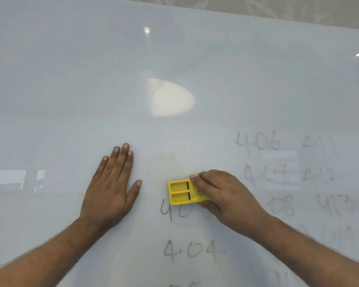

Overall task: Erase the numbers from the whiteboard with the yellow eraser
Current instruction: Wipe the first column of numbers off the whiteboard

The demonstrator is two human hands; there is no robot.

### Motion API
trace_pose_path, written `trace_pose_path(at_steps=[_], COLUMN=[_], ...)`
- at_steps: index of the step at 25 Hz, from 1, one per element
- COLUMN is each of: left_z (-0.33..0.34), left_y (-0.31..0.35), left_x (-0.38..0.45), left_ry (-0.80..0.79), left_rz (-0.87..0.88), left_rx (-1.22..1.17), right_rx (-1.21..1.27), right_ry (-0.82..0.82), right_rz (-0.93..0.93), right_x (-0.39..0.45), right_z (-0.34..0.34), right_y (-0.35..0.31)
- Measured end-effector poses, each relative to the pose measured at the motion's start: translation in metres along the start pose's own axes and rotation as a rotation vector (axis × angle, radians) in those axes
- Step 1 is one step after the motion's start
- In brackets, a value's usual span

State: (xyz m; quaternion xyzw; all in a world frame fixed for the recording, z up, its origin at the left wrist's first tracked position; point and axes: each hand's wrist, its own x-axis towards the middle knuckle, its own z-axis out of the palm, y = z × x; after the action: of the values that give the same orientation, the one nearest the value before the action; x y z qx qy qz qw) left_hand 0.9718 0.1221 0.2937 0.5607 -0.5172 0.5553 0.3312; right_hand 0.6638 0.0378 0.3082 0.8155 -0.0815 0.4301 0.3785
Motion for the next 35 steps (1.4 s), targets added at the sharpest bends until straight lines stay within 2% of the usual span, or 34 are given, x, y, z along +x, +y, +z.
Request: trace_pose_path(at_steps=[3,8,11,18,20,26,35], left_z=[0.001,0.001,0.001,0.000,0.000,0.002,0.005], left_y=[0.001,0.002,0.004,0.006,0.006,0.009,0.013], left_x=[-0.003,-0.008,-0.013,-0.020,-0.021,-0.027,-0.043], left_ry=[-0.006,-0.007,-0.011,-0.035,-0.039,-0.035,-0.036], left_rz=[-0.006,-0.007,0.000,-0.005,-0.008,-0.022,-0.028], left_rx=[0.009,0.003,-0.008,0.001,0.001,-0.006,-0.004], right_rx=[-0.027,0.066,0.076,0.006,-0.005,0.110,0.070], right_ry=[0.016,0.146,0.120,-0.056,-0.052,0.104,-0.070], right_rz=[0.039,0.256,0.188,-0.022,0.008,0.244,0.039], right_x=[0.002,0.030,0.022,-0.044,-0.047,-0.014,-0.066], right_z=[-0.013,-0.014,-0.003,0.000,-0.006,-0.006,0.007], right_y=[0.019,0.020,0.005,-0.002,0.006,0.005,-0.018])
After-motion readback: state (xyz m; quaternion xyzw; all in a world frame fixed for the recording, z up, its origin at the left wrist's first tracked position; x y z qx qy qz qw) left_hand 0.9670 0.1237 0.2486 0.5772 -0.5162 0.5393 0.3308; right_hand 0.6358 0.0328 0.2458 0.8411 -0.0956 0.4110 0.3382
